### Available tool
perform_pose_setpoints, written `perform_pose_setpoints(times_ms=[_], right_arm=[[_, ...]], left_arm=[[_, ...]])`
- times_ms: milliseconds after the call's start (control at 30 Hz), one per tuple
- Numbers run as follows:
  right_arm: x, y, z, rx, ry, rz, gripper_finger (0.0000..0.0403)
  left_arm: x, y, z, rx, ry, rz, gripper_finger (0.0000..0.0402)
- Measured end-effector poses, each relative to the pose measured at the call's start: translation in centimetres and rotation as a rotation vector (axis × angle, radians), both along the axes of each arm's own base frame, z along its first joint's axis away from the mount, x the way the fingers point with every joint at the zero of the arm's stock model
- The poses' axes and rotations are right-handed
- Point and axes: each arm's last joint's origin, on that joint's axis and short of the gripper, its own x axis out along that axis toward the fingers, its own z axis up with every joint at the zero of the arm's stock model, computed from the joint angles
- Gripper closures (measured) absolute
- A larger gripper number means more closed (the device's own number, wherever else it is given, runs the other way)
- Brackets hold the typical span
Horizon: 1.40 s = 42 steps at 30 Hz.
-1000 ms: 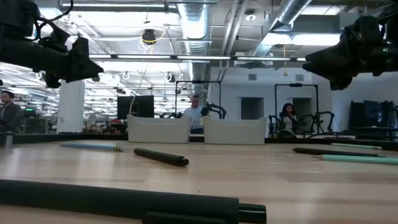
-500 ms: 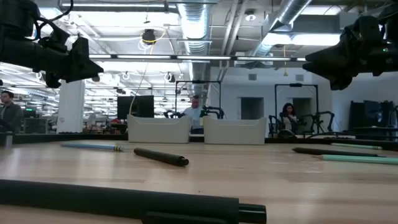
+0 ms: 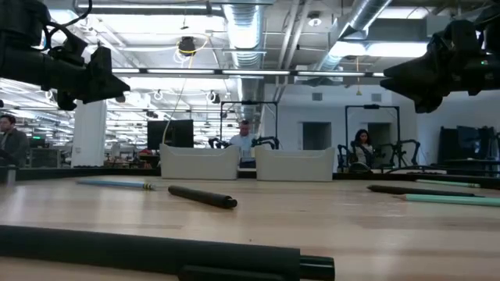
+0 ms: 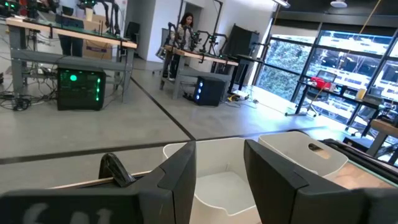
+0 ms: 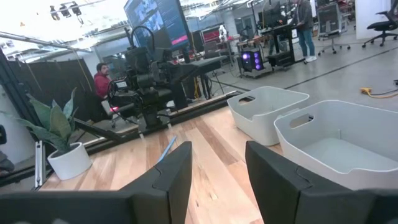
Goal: Sort pens & pencils
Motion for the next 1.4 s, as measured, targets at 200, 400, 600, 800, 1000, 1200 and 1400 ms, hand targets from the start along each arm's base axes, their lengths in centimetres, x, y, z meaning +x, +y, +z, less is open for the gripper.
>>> perform_pose_setpoints(times_ms=[200, 400, 600, 800, 1000, 1200, 1400], right_arm=[[0.0, 0.0, 0.01, 0.0, -0.001, 0.0, 0.0232], [0.0, 0.0, -0.01, 0.0, 0.0, 0.0, 0.0229], [0.0, 0.0, 0.0, 0.0, 0.0, 0.0, 0.0232], [0.0, 0.0, 0.0, 0.0, 0.0, 0.0, 0.0229], [0.0, 0.0, 0.01, 0.0, -0.001, 0.001, 0.0231], [0.0, 0.0, 0.01, 0.0, -0.001, 0.0, 0.0229], [0.0, 0.0, 0.0, 0.0, 0.0, 0.0, 0.0232]], left_arm=[[0.0, 0.0, 0.0, 0.0, 0.0, 0.0, 0.0276], [0.0, 0.0, 0.0, 0.0, 0.0, 0.0, 0.0276], [0.0, 0.0, 0.0, 0.0, 0.0, 0.0, 0.0276], [0.0, 0.0, 0.0, 0.019, 0.028, 0.002, 0.0276], [0.0, 0.0, 0.0, 0.013, 0.02, 0.001, 0.0276], [0.0, 0.0, 0.0, 0.012, 0.018, 0.001, 0.0276], [0.0, 0.0, 0.0, 0.011, 0.018, 0.001, 0.0276]])
